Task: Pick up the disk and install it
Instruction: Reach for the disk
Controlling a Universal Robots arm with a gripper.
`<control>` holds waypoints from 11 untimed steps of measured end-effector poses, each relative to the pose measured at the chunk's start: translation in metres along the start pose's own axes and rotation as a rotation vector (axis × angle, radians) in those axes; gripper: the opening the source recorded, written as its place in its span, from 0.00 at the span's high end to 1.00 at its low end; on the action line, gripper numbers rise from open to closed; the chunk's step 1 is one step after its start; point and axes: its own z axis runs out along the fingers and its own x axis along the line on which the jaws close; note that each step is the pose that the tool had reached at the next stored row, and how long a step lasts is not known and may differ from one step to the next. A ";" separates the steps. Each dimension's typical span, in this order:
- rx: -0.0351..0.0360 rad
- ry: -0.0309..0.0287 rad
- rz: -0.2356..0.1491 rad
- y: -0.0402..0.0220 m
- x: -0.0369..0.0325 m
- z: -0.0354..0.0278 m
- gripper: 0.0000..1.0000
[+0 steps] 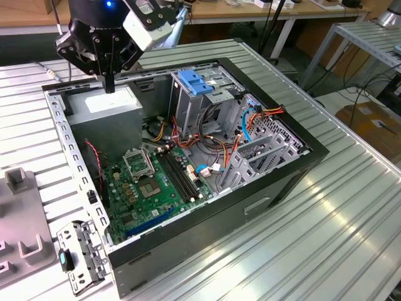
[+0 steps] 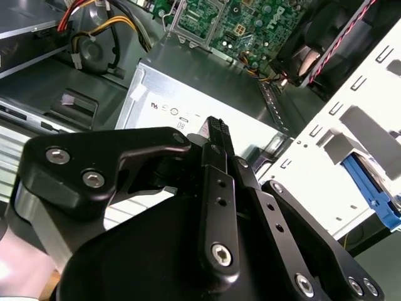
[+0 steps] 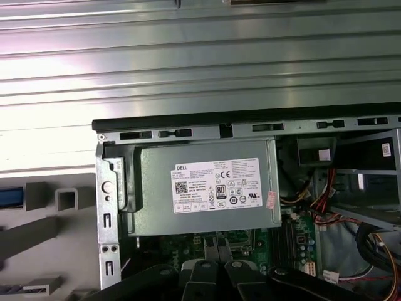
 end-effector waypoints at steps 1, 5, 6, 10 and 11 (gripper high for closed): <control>0.0001 0.0003 0.000 -0.0001 0.0010 0.0000 0.89; 0.0002 0.0012 0.000 -0.0004 0.0047 -0.0001 0.89; 0.0002 0.0014 0.000 -0.0004 0.0055 -0.0001 0.89; 0.0002 0.0023 0.000 -0.0008 0.0105 -0.0002 0.89; 0.0002 0.0026 0.000 -0.0009 0.0119 -0.0002 0.89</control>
